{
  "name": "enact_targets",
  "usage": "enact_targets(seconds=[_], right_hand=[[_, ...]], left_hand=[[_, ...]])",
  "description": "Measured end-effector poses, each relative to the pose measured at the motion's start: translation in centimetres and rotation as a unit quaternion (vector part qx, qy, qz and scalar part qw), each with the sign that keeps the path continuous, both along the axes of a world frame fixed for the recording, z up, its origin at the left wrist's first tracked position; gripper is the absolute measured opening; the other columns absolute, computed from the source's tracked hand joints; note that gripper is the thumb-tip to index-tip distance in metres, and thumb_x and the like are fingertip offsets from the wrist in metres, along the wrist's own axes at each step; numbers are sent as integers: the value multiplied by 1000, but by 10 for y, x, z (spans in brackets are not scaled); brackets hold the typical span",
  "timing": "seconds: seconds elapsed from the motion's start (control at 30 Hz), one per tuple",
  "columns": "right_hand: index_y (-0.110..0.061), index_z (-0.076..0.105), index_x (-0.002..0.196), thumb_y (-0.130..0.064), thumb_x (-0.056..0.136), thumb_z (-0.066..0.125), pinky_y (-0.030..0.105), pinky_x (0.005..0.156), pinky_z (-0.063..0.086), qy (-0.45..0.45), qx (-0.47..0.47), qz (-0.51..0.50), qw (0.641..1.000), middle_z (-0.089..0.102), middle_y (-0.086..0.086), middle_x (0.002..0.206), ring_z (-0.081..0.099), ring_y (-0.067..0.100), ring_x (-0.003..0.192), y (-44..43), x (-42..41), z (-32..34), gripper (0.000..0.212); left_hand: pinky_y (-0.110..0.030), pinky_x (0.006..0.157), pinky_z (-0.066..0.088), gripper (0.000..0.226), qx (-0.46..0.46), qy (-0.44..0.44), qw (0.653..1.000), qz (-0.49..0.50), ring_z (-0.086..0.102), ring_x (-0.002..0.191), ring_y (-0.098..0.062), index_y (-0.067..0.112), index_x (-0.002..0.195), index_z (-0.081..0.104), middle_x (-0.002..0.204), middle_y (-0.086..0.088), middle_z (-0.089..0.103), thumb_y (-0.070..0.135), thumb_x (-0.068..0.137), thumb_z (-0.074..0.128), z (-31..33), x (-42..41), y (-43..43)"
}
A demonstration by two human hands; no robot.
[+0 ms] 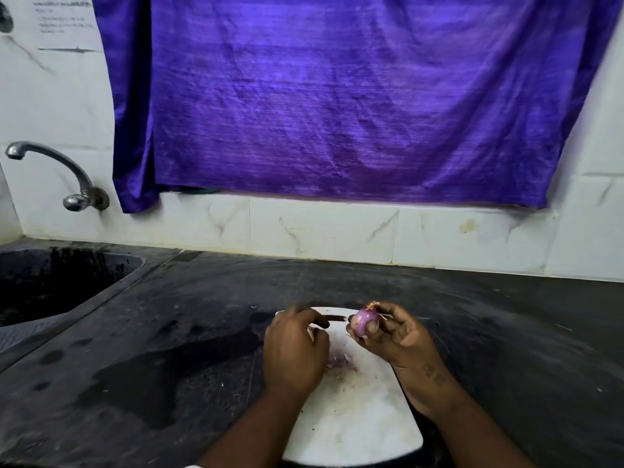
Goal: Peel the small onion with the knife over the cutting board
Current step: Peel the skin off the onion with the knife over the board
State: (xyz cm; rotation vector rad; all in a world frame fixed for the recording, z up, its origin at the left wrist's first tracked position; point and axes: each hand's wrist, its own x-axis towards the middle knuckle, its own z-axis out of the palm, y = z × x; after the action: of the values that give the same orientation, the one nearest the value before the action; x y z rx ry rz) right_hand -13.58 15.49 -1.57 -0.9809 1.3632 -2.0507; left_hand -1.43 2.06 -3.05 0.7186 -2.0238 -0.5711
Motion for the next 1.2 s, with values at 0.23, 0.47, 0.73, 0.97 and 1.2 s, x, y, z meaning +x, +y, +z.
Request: enact_targets(seconds=[0.23, 0.47, 0.73, 0.97, 1.2], right_hand=[[-4, 59, 117, 2, 80, 77, 34, 86, 61, 41, 30, 1, 999, 76, 15, 111, 74, 28, 103, 2, -2, -1, 41], [0, 59, 116, 7, 75, 79, 34, 82, 62, 66, 34, 2, 997, 75, 16, 109, 75, 24, 97, 2, -1, -1, 46], [-2, 62, 114, 4, 75, 80, 31, 81, 61, 80, 30, -2, 996, 75, 14, 109, 75, 25, 100, 2, -2, -1, 44], [-3, 63, 113, 1, 74, 80, 31, 81, 61, 90, 29, 1, 995, 76, 13, 108, 75, 24, 99, 1, -1, -1, 43], [-6, 65, 113, 0, 82, 75, 27, 81, 61, 79, 26, -11, 996, 77, 7, 109, 75, 19, 99, 3, 0, 1, 33]], left_hand=[[-15, 79, 51, 29, 17, 111, 972, -206, 68, 103, -2, 49, 111, 61, 104, 22, 73, 27, 96, 70, 13, 6, 24], [-35, 75, 60, 34, 23, 140, 969, -204, 73, 92, -11, 40, 113, 66, 99, 17, 75, 16, 90, 70, 8, 3, 17], [-32, 74, 62, 28, 57, 147, 965, -210, 75, 88, -13, 27, 113, 72, 95, 11, 77, 24, 85, 77, 7, 2, 17], [-30, 68, 61, 39, 55, 164, 964, -200, 74, 84, -12, 29, 108, 73, 91, 10, 76, 0, 82, 72, 6, 1, 14], [-15, 57, 53, 29, 88, 171, 953, -235, 73, 83, -12, 25, 113, 72, 93, 7, 73, 7, 91, 76, 13, 3, 20]])
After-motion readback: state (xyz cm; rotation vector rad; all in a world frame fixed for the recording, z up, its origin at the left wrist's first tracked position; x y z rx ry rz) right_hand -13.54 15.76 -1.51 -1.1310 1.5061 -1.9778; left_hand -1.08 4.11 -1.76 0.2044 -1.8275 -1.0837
